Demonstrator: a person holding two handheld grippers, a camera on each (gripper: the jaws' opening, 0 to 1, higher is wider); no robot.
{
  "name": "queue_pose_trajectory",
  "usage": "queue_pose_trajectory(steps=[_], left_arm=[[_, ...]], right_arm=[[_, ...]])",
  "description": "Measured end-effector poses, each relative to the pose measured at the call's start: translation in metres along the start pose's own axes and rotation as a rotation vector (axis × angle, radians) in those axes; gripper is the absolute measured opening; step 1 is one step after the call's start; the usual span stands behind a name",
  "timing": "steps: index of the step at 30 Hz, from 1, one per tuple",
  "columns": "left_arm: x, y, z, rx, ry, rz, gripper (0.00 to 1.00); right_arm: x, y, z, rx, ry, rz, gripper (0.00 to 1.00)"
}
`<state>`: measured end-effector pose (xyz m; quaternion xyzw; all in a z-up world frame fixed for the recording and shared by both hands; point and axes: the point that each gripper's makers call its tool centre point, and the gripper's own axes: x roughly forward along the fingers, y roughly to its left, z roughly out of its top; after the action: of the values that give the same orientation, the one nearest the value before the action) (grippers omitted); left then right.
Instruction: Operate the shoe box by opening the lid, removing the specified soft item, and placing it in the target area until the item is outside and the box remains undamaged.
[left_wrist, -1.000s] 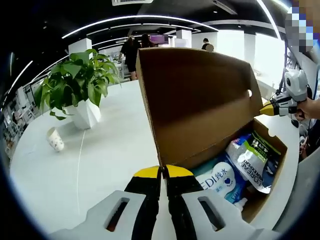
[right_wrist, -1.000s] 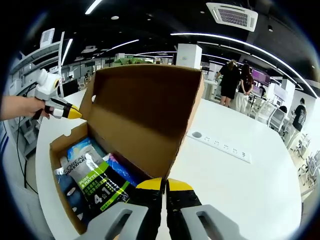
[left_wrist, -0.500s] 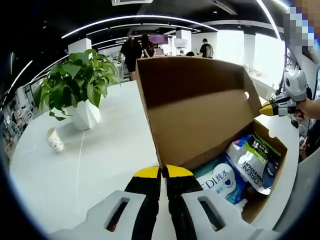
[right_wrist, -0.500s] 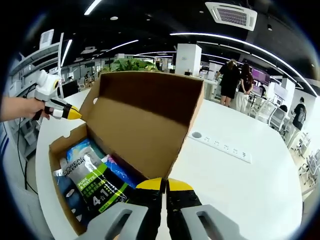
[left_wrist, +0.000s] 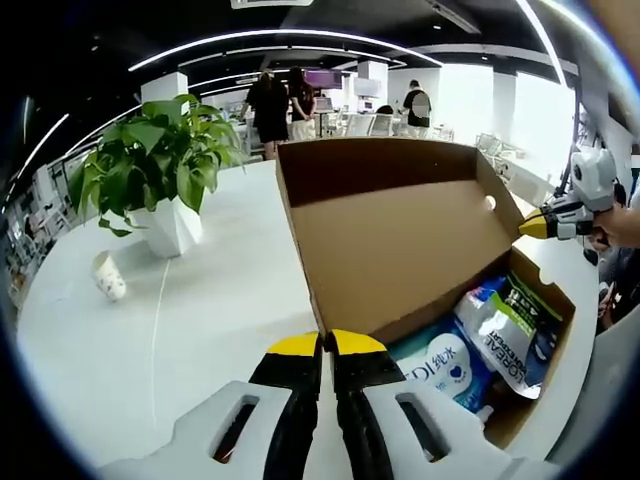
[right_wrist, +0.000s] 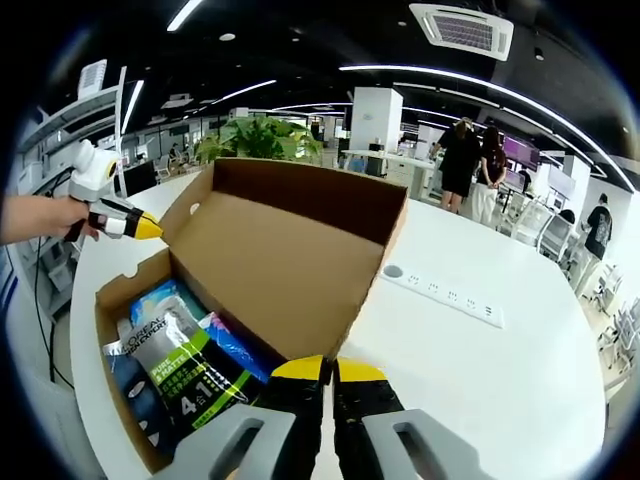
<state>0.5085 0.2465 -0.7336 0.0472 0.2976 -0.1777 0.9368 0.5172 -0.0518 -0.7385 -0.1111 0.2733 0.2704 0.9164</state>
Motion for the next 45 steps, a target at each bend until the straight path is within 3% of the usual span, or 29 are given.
queue_pose_trajectory(steps=[45], left_arm=[[0.015,0.007,0.003,-0.041,0.0,0.012,0.01]], right_arm=[[0.017,-0.012,0.0,0.002,0.013,0.002,0.0]])
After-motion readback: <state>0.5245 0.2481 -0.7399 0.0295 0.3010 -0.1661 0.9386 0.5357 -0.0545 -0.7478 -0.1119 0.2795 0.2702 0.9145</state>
